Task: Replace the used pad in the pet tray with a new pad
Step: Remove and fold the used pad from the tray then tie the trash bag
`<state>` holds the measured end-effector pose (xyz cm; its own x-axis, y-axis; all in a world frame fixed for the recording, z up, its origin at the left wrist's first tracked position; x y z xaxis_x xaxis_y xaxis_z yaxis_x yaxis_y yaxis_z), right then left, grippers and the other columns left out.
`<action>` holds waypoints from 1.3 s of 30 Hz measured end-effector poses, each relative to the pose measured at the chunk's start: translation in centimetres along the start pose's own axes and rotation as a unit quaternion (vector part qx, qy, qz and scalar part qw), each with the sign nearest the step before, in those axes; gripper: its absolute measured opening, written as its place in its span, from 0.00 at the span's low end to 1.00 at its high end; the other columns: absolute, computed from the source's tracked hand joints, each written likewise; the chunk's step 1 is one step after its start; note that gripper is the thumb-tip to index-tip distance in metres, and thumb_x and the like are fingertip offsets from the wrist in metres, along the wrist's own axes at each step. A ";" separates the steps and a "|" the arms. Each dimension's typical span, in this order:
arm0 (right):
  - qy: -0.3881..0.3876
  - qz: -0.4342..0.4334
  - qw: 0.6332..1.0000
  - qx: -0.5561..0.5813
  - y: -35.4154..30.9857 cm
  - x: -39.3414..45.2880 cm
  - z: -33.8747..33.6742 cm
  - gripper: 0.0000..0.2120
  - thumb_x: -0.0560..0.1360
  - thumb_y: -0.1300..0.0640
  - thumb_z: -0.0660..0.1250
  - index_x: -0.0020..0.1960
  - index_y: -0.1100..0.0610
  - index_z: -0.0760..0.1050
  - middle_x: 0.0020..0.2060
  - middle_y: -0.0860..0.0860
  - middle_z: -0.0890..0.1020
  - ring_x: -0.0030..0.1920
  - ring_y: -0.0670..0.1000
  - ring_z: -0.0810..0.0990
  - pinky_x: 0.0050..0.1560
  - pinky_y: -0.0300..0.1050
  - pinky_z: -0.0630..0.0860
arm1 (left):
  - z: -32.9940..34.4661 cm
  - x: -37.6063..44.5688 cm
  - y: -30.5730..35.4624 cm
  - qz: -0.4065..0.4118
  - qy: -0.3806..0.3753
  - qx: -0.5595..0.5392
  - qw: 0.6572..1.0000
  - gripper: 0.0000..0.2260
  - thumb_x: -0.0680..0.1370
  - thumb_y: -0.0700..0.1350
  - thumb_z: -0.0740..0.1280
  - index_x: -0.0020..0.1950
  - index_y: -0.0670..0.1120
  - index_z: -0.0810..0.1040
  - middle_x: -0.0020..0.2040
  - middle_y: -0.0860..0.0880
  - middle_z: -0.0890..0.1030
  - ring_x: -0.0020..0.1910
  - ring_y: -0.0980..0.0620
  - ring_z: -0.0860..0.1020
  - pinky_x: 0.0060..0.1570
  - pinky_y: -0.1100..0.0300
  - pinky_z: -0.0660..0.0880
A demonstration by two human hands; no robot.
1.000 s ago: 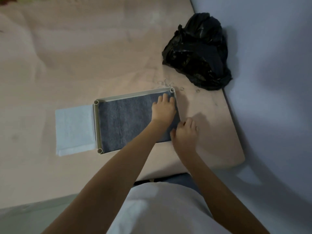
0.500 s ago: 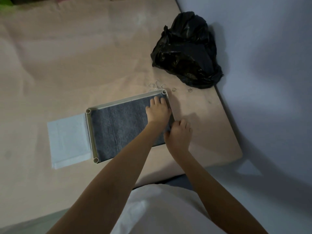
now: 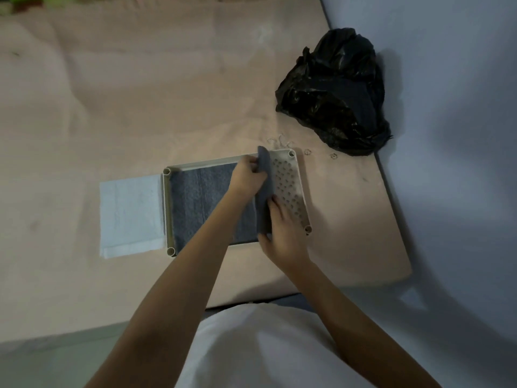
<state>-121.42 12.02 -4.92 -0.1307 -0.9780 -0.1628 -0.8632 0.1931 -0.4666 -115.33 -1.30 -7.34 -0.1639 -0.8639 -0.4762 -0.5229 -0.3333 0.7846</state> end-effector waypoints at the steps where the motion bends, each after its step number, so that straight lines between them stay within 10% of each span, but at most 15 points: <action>1: -0.009 -0.020 1.000 -0.005 -0.7 0.0 0.4 0.31 0.74 0.55 0.64 0.73 0.61 0.61 0.71 0.58 0.66 0.65 0.58 0.72 0.63 0.50 0.69 | -0.9 0.0 -0.5 -0.003 0.001 -0.027 1.000 0.18 0.76 0.34 0.64 0.65 0.38 0.68 0.60 0.40 0.77 0.58 0.42 0.76 0.46 0.55 0.75; 15: -0.069 -0.167 0.982 -0.062 -6.6 0.2 4.5 0.30 0.77 0.44 0.57 0.73 0.61 0.62 0.75 0.56 0.60 0.76 0.54 0.54 0.75 0.52 0.49 | -8.2 -2.5 -6.2 0.089 0.040 0.044 0.994 0.30 0.75 0.32 0.64 0.74 0.50 0.61 0.41 0.49 0.75 0.46 0.42 0.78 0.42 0.52 0.76; 23: -0.045 -0.148 0.970 -0.186 -4.3 6.0 4.4 0.29 0.81 0.49 0.50 0.77 0.60 0.47 0.77 0.55 0.49 0.77 0.53 0.44 0.75 0.48 0.40 | -8.1 -2.8 -6.4 0.117 0.078 0.236 0.961 0.26 0.76 0.41 0.66 0.73 0.48 0.65 0.61 0.42 0.73 0.57 0.43 0.73 0.49 0.52 0.73; 30: -0.039 -0.163 0.953 -0.253 -4.3 9.1 5.1 0.29 0.79 0.47 0.38 0.76 0.61 0.41 0.77 0.56 0.46 0.77 0.54 0.43 0.75 0.50 0.39 | -4.9 -4.2 -3.5 0.286 0.120 0.452 0.836 0.23 0.82 0.49 0.52 0.75 0.41 0.59 0.76 0.42 0.60 0.76 0.45 0.57 0.75 0.48 0.52; 39: -0.053 -0.192 0.940 -0.278 -4.0 9.9 6.8 0.29 0.79 0.48 0.36 0.75 0.62 0.42 0.77 0.57 0.49 0.77 0.54 0.46 0.76 0.54 0.47 | -3.6 -2.5 -5.7 0.255 0.070 0.477 0.838 0.26 0.81 0.52 0.46 0.75 0.39 0.61 0.75 0.42 0.62 0.75 0.45 0.59 0.74 0.43 0.52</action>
<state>-115.97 2.11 -10.60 0.2653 -0.9482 -0.1745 -0.9623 -0.2718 0.0138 -108.94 1.42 -9.21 -0.5050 -0.8601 -0.0718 -0.8565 0.4891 0.1648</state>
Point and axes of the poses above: each hand's wrist, its own x-axis towards the middle knuckle, its own z-axis out of the palm, y = z × x, the point moved 10 cm from there along x, towards the middle knuckle
